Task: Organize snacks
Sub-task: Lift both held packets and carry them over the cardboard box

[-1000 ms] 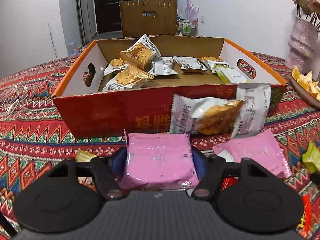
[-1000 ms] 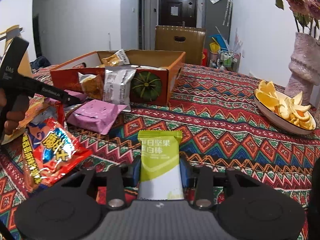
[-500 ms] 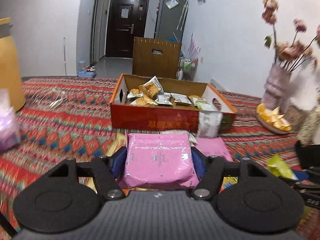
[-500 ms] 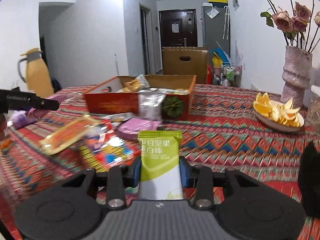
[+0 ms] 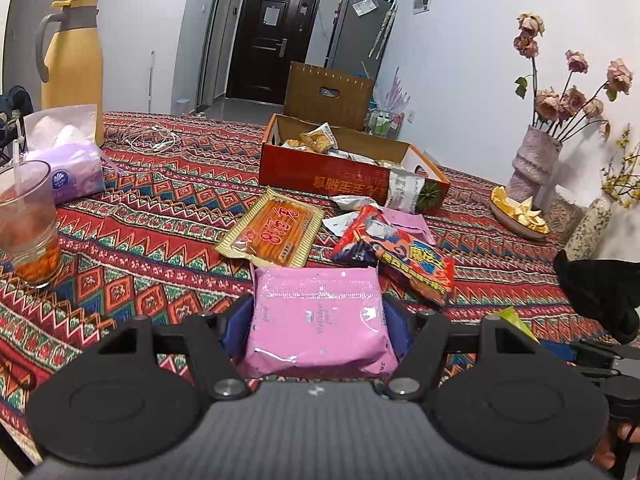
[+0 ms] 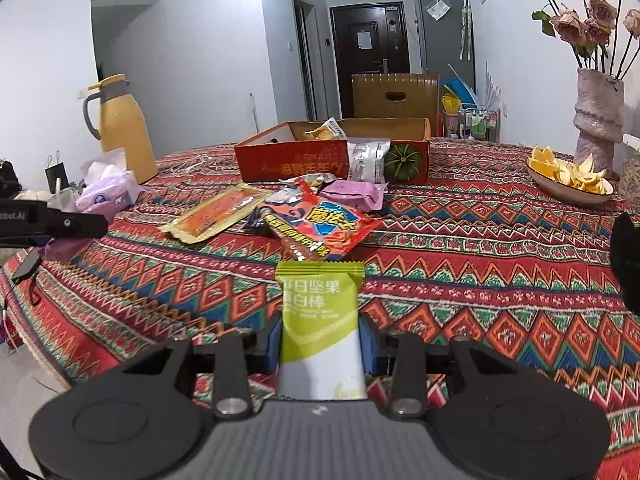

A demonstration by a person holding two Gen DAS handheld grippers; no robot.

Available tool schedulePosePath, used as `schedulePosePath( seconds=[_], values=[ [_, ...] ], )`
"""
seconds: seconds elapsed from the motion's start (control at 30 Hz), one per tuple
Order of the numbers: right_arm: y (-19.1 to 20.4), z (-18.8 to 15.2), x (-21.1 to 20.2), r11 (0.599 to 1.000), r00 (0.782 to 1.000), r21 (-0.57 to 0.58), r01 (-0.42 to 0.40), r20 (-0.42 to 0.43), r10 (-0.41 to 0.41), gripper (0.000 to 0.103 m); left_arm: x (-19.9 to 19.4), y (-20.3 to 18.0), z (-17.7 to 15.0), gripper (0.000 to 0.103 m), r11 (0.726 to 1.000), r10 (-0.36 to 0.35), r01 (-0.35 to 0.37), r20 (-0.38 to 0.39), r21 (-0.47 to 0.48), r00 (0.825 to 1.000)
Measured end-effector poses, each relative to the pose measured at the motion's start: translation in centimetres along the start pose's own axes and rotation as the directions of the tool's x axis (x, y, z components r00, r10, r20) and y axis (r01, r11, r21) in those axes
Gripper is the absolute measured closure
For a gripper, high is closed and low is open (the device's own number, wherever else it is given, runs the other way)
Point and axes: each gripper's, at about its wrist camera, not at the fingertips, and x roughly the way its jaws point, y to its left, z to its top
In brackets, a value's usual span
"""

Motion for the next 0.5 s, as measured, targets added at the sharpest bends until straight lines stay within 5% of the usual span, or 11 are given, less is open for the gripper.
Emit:
schedulePosePath(
  seconds=[0.33,0.5],
  values=[
    [-0.1,0.8,0.1,0.999,0.999,0.038,0.018,0.028,-0.019,0.065,1.3,-0.1,0.5,0.036,0.999,-0.036,0.036,-0.009,0.022,0.999],
    [-2.0,5.0,1.8,0.997,0.996,0.076,-0.016,0.085,0.010,0.065,4.4,-0.2,4.3,0.035,0.996,-0.084,0.083,0.018,0.040,0.996]
  ],
)
